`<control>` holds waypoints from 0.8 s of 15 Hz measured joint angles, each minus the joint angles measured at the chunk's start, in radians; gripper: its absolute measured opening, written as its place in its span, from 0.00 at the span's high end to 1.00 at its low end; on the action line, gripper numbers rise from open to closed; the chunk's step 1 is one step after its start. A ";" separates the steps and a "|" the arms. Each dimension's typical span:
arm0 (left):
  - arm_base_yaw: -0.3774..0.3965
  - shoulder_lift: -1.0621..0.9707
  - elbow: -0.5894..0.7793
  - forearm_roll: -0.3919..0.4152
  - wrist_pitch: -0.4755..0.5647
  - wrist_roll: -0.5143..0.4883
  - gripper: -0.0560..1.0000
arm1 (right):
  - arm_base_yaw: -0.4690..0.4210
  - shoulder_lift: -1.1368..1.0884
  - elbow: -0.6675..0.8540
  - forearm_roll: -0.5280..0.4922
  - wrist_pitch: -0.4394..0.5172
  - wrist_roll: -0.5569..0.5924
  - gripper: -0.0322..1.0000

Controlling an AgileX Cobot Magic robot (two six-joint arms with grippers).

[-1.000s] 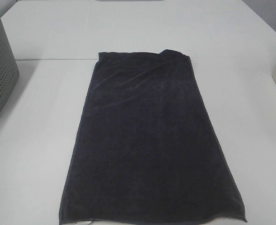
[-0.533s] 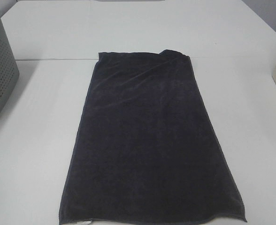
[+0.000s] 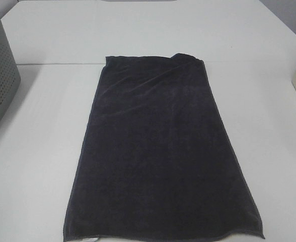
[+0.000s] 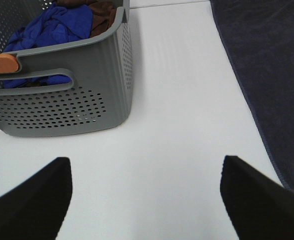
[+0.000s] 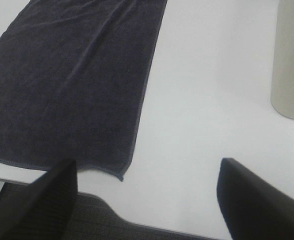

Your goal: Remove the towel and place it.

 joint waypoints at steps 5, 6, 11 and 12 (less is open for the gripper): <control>0.000 0.000 0.000 0.000 -0.004 0.000 0.22 | 0.000 0.000 0.000 0.000 0.000 0.000 0.23; 0.000 0.000 0.000 0.000 -0.004 0.000 0.22 | 0.000 0.000 0.000 0.000 0.000 0.000 0.23; 0.000 0.000 0.000 0.000 -0.004 0.000 0.22 | 0.000 0.000 0.000 0.000 0.000 0.000 0.23; 0.000 0.000 0.000 0.000 -0.004 0.000 0.22 | 0.000 0.000 0.000 0.000 0.000 0.000 0.23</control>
